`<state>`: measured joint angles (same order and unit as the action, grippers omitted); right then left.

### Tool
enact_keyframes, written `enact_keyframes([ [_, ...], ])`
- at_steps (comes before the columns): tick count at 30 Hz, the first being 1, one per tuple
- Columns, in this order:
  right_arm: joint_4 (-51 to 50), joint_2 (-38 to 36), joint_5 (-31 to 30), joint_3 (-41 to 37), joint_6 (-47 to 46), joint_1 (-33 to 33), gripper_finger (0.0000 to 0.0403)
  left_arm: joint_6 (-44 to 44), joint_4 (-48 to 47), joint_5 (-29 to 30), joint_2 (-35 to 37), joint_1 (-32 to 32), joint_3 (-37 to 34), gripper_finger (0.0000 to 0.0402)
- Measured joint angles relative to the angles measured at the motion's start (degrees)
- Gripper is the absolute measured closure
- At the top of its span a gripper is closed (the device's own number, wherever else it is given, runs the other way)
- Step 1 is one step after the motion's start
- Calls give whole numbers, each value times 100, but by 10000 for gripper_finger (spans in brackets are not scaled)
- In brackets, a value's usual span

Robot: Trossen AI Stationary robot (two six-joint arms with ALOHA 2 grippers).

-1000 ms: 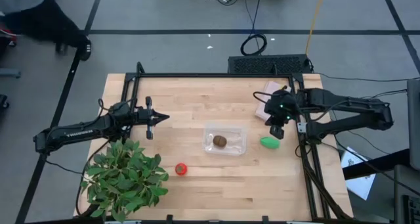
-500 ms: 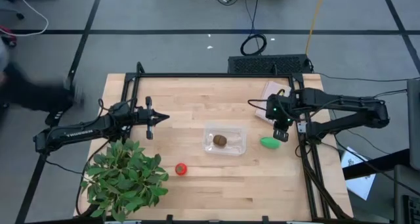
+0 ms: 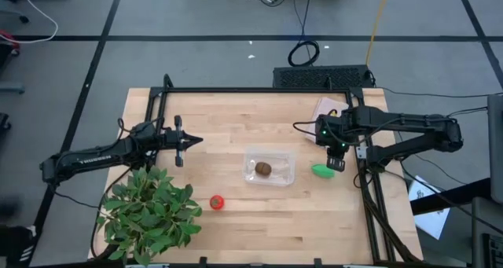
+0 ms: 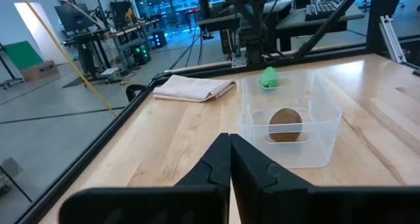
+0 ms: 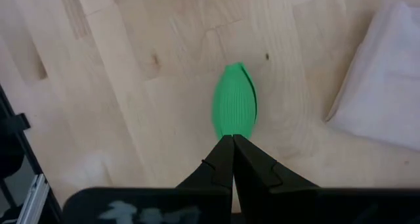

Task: Pick and placing Produce into tupperware
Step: Put the green corn into the transparent bin

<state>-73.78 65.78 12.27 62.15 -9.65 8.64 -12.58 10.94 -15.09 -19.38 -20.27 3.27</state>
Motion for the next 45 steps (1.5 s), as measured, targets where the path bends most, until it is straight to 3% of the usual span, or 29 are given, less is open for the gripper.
enact_keyframes([
  [11,-8,0,-4,0,-15,0,389,-2,0,0,0,0,0,396],
  [23,-24,0,0,0,-15,0,243,24,-2,0,0,0,0,386],
  [28,-24,0,-4,0,-15,0,207,26,-2,0,0,0,0,385],
  [45,437,570,-17,-366,128,-9,198,48,-7,2,-2,0,0,385],
])
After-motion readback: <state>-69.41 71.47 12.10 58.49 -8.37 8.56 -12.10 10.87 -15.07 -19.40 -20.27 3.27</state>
